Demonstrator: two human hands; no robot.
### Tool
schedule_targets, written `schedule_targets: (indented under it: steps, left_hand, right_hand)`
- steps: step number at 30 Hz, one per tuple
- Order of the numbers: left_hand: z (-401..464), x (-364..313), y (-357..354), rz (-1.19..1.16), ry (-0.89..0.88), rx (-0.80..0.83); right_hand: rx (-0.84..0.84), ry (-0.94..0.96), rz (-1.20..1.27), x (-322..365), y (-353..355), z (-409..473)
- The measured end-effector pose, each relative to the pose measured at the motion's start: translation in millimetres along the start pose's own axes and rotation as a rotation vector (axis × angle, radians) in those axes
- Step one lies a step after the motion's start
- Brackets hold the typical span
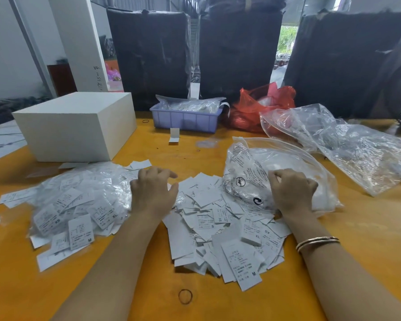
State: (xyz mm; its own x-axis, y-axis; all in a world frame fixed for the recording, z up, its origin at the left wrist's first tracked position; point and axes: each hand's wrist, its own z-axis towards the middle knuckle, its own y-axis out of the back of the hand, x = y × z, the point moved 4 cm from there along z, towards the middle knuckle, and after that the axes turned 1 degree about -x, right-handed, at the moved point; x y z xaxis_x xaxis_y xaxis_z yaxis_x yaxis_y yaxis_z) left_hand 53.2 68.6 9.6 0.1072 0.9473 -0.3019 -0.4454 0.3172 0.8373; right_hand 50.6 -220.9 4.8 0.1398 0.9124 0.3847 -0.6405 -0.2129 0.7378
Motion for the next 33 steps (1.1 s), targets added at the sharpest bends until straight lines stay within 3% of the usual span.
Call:
schedule_targets:
  steps: [3, 5, 8, 12, 16, 21, 33]
  left_hand:
    - [-2, -20, -1, -0.465, -0.131, 0.055]
    - [-6, -32, -2, -0.693, -0.177, 0.167]
    - [-11, -41, -4, -0.886, -0.139, 0.318]
    - [-10, -41, -5, -1.023, -0.056, 0.321]
    - [-8, -33, -6, -1.249, 0.136, 0.261]
    - [-5, -28, -7, -1.315, 0.256, 0.16]
    - [-3, -21, -11, -1.11, 0.173, 0.02]
  right_hand:
    - [-0.137, 0.226, 0.379, 21, 16, -7]
    - [0.021, 0.378, 0.653, 42, 17, -18]
    - [0.38, 0.412, 0.846, 72, 7, -36]
    - [0.463, 0.368, 0.946, 85, -2, -43]
    - [0.485, 0.324, 0.872, 87, -8, -46]
    - [0.493, 0.604, 0.404, 93, -14, -57]
    - [0.292, 0.867, 0.172, 102, -5, -64]
